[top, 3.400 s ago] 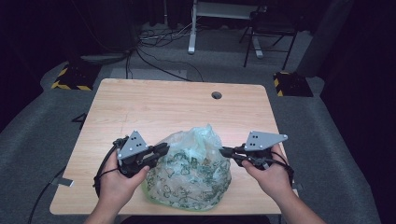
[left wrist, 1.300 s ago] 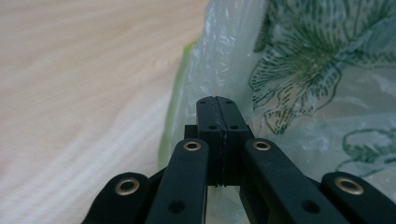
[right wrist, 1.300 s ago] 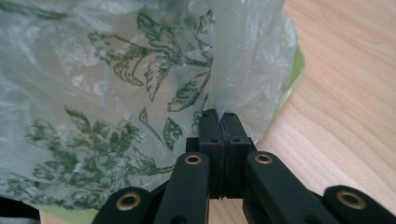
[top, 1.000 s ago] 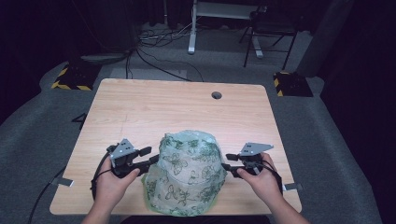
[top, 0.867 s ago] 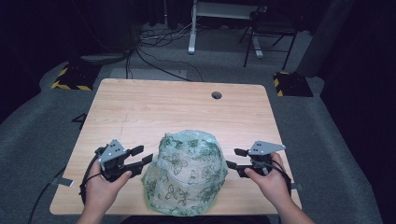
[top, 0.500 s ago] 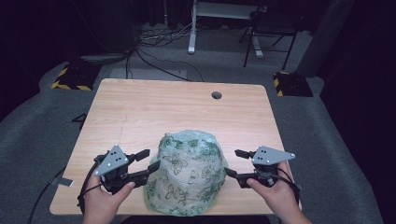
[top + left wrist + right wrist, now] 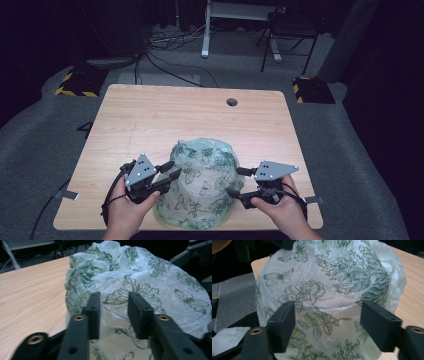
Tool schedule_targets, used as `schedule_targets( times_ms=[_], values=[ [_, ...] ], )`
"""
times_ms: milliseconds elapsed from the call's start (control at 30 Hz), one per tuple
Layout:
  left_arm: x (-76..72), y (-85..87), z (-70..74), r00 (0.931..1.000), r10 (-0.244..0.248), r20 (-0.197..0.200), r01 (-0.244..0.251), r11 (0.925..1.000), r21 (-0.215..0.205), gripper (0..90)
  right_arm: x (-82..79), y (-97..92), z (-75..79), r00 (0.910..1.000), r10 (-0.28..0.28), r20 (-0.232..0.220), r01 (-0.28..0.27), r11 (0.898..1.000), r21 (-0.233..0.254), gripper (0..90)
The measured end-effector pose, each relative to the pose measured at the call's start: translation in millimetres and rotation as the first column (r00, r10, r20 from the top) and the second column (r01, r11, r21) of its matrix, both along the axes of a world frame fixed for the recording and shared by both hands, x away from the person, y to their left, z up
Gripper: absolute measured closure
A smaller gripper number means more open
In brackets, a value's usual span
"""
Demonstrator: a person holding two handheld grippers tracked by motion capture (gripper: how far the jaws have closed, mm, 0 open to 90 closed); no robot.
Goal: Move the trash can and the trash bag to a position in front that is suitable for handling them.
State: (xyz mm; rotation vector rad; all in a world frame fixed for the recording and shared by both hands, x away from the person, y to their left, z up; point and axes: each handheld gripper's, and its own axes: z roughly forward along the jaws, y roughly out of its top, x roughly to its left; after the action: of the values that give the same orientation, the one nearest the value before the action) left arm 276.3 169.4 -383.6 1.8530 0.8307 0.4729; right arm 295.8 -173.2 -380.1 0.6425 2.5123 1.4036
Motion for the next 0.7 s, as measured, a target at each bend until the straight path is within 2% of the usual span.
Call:
schedule_targets(
  times_ms=[67,100,133,200,233,333,533,567,633,667,700],
  values=[
    [-1.7,1.5,2.1,0.9996,0.008,0.025,-0.009,0.9997,0.022,77.8,-1.1,-4.3,1.6,1.0000,0.007,0.002,-0.007,1.000,-0.012,59.2],
    [-2.5,2.5,2.9,0.9997,-0.005,0.023,0.005,0.9998,0.018,82.9,-1.1,-7.0,1.9,0.9999,0.015,-0.007,-0.015,1.000,-0.023,68.7],
    [-3.0,2.5,3.1,0.9998,-0.014,0.017,0.014,0.9998,0.012,88.9,-0.8,-8.0,0.6,0.9994,0.025,-0.025,-0.026,0.999,-0.025,76.7],
    [-6.0,0.5,2.2,0.9993,-0.022,0.030,0.021,0.9996,0.018,89.7,-0.6,-7.7,-3.3,0.9987,0.039,-0.034,-0.040,0.998,-0.041,86.8],
    [-7.7,-0.2,2.2,0.9991,-0.025,0.033,0.024,0.9995,0.021,90.0,-1.2,-6.3,-5.8,0.9982,0.047,-0.037,-0.049,0.997,-0.052,90.0],
    [-15.9,-2.2,2.8,0.9980,-0.049,0.041,0.048,0.9982,0.035,90.0,-3.9,-2.9,-8.7,0.9965,0.073,-0.041,-0.075,0.996,-0.054,90.0],
    [-35.2,-4.3,5.6,0.9941,-0.090,0.061,0.087,0.9948,0.052,90.0,-15.7,-1.3,-3.7,0.9936,0.110,-0.024,-0.111,0.993,-0.044,90.0],
    [-40.1,-4.9,5.7,0.9931,-0.098,0.064,0.095,0.9940,0.054,90.0,-18.1,-2.3,-1.9,0.9939,0.109,-0.017,-0.109,0.993,-0.043,84.1],
    [-46.7,-5.7,4.5,0.9909,-0.116,0.068,0.112,0.9919,0.060,90.0,-23.0,-3.9,1.1,0.9976,0.061,0.032,-0.060,0.998,-0.034,49.1],
    [-48.4,-5.8,3.7,0.9905,-0.121,0.065,0.117,0.9911,0.064,90.0,-25.6,-4.0,1.7,0.9972,0.008,0.074,-0.005,0.999,-0.045,32.2],
    [-50.0,-6.5,2.1,0.9901,-0.127,0.060,0.123,0.9905,0.060,90.0,-26.7,-3.4,1.3,0.9961,-0.010,0.087,0.015,0.999,-0.051,22.6]
  ],
)
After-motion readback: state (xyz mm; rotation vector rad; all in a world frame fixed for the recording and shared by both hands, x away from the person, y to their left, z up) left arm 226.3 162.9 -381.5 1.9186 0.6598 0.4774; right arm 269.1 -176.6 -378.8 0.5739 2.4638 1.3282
